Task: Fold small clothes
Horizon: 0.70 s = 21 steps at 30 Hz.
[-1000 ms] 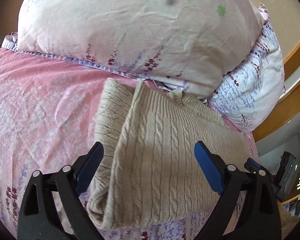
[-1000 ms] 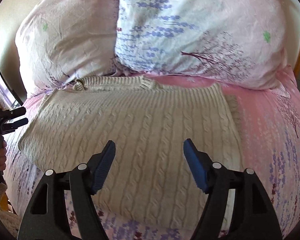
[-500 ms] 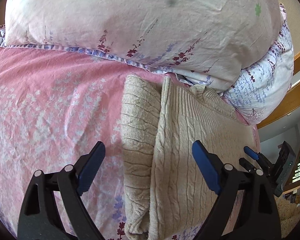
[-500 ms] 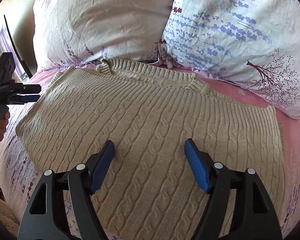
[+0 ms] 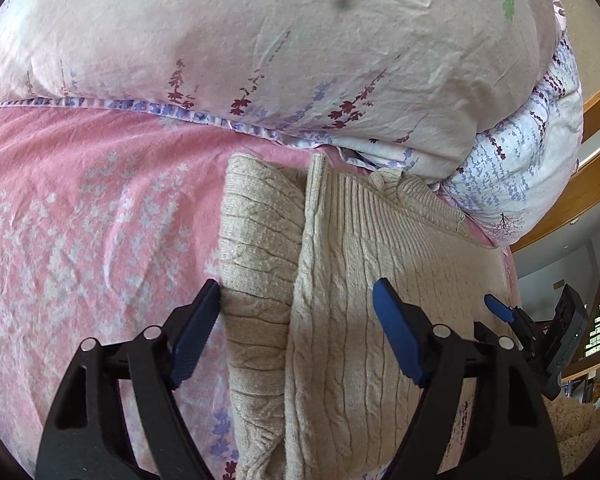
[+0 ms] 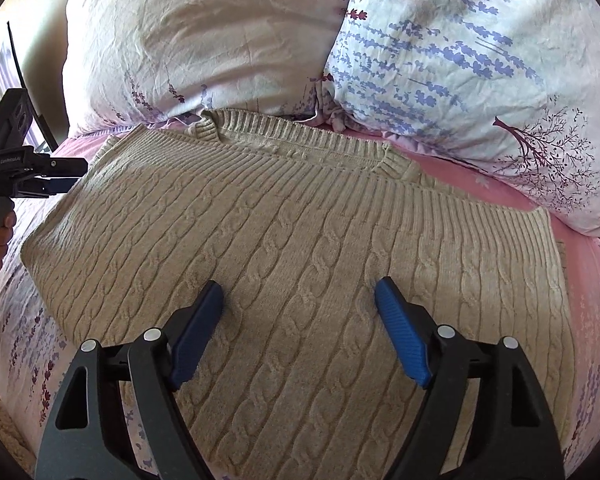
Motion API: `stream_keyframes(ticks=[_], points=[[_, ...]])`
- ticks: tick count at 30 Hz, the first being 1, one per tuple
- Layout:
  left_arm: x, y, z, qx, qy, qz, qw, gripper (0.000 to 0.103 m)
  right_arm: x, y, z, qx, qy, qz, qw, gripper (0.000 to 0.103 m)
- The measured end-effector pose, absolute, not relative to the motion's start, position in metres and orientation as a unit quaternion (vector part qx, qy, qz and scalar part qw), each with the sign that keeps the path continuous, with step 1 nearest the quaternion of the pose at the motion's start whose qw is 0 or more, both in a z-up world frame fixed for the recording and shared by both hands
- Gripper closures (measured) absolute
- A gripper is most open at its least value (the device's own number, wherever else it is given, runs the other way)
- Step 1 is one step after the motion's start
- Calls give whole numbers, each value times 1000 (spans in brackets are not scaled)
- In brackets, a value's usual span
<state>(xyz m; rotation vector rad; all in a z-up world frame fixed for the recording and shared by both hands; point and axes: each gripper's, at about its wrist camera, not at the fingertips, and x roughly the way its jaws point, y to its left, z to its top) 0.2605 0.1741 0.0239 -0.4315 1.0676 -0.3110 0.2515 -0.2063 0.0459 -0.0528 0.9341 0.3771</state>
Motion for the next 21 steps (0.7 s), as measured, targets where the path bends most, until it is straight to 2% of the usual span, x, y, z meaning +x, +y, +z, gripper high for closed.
stream_keyframes(ticks=[3, 7, 9, 11, 12, 21], points=[[261, 167, 24, -198, 500, -152, 829, 29, 251, -206, 46, -25, 447, 181, 876, 22], [265, 166, 21, -238, 500, -164, 817, 40, 251, -206, 46, -25, 447, 181, 876, 22], [268, 164, 18, -259, 505, -169, 806, 51, 251, -205, 45, -25, 447, 182, 876, 22], [270, 161, 15, -276, 509, -167, 798, 70, 251, -205, 45, -24, 447, 183, 875, 22], [271, 158, 16, -284, 508, -169, 795, 74, 251, -206, 45, -23, 448, 184, 875, 22], [274, 118, 62, -330, 458, -231, 793, 79, 243, -243, 58, 52, 449, 160, 877, 22]])
